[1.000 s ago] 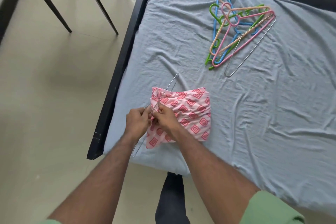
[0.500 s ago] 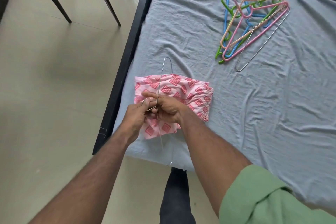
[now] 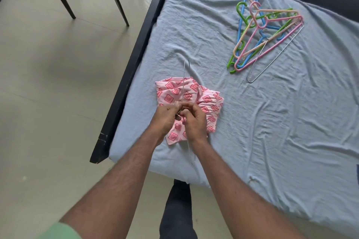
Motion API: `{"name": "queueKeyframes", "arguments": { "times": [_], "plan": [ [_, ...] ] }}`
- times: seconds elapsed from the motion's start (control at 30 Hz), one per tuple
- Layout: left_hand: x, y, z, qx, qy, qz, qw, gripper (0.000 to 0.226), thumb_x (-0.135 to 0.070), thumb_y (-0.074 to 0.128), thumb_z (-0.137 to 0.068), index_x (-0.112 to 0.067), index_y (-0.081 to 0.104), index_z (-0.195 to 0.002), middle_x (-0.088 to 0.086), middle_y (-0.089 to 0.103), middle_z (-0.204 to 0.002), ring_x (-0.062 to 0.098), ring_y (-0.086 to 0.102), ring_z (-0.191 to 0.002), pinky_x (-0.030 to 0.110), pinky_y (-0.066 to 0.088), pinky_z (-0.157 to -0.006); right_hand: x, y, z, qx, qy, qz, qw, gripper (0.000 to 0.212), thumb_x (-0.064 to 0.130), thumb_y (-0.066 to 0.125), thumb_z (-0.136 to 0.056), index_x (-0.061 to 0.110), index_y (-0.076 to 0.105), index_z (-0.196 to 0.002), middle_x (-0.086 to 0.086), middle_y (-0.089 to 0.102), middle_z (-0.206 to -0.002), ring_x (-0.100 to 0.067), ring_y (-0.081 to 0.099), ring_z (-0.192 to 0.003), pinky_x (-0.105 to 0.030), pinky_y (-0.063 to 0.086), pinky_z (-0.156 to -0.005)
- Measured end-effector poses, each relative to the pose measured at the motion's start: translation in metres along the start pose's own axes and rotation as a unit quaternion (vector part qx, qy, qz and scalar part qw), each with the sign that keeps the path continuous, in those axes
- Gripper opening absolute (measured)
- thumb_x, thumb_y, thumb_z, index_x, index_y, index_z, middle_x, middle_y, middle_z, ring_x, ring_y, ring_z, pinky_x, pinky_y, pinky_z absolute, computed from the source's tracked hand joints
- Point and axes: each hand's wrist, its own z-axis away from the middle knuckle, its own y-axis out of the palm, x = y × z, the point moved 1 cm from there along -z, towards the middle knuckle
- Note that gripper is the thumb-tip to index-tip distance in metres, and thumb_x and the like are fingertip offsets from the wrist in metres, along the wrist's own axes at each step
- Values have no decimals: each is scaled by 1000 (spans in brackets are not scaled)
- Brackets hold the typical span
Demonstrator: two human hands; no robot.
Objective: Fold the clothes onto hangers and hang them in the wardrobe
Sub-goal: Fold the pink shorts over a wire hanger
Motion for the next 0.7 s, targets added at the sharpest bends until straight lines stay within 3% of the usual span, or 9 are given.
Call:
{"name": "queueKeyframes", "arguments": {
  "times": [0.07,0.13,0.23,0.3,0.4,0.47,0.53,0.6,0.7],
  "plan": [
    [-4,12,4,28,10,0,1000,41,-37,47,-106,-11,77,-98,2,76,-85,2,68,-67,10,45,-50,3,-14,7,33,14,-55,998,26,-5,48,-97,6,66,-112,-8,73,-98,-14,70,-83,-29,58,-70],
    [-6,18,4,49,38,-36,997,48,-44,46,-106,-9,78,-100,6,78,-87,12,74,-77,15,53,-59,4,-27,6,40,34,-67,996,24,2,49,-100,11,64,-118,-4,74,-96,-13,72,-81,-28,56,-63],
    [2,8,-4,-43,56,-103,992,38,-38,58,-101,-7,78,-93,8,77,-81,24,75,-79,32,60,-71,3,-39,-1,3,39,-48,998,31,8,59,-100,17,57,-129,-5,73,-91,-14,70,-74,-31,52,-60],
    [20,-9,-16,-141,9,-152,978,20,-29,67,-96,-12,73,-104,5,74,-95,25,71,-89,36,58,-79,2,-42,-4,-2,50,-71,996,29,6,55,-100,16,61,-126,-7,72,-89,-13,64,-69,-28,47,-58],
    [45,-20,-25,-137,-100,-190,967,34,-25,70,-91,-15,60,-121,6,65,-114,28,63,-104,42,55,-90,6,-47,-5,6,105,-167,980,44,-8,36,-92,10,70,-112,-7,71,-84,-13,55,-67,-24,40,-57],
    [57,-17,-32,-134,-93,-217,962,35,-22,71,-90,-11,60,-122,10,67,-117,31,63,-107,40,53,-91,7,-54,-5,23,109,-192,975,54,-21,34,-80,3,68,-115,-8,70,-84,-14,55,-68,-23,44,-56],
    [63,-11,-38,-166,-81,-215,959,34,-20,73,-90,-9,61,-120,10,67,-117,30,64,-106,35,50,-86,5,-58,-5,27,81,-150,985,53,-26,44,-83,2,67,-121,-5,73,-89,-15,62,-73,-23,51,-57],
    [66,-6,-45,-196,-83,-197,957,30,-18,72,-90,-8,64,-117,11,69,-115,30,65,-104,34,49,-82,4,-62,-4,21,65,-104,992,45,-17,57,-91,13,69,-122,-3,76,-96,-11,68,-74,-23,54,-55],
    [65,-4,-50,-202,-82,-208,953,23,-18,68,-93,-8,72,-113,12,73,-111,32,68,-99,34,52,-81,5,-67,-5,-16,68,-123,990,34,-7,56,-98,17,70,-117,-3,74,-91,-1,62,-57,-17,49,-46]
  ]
}}
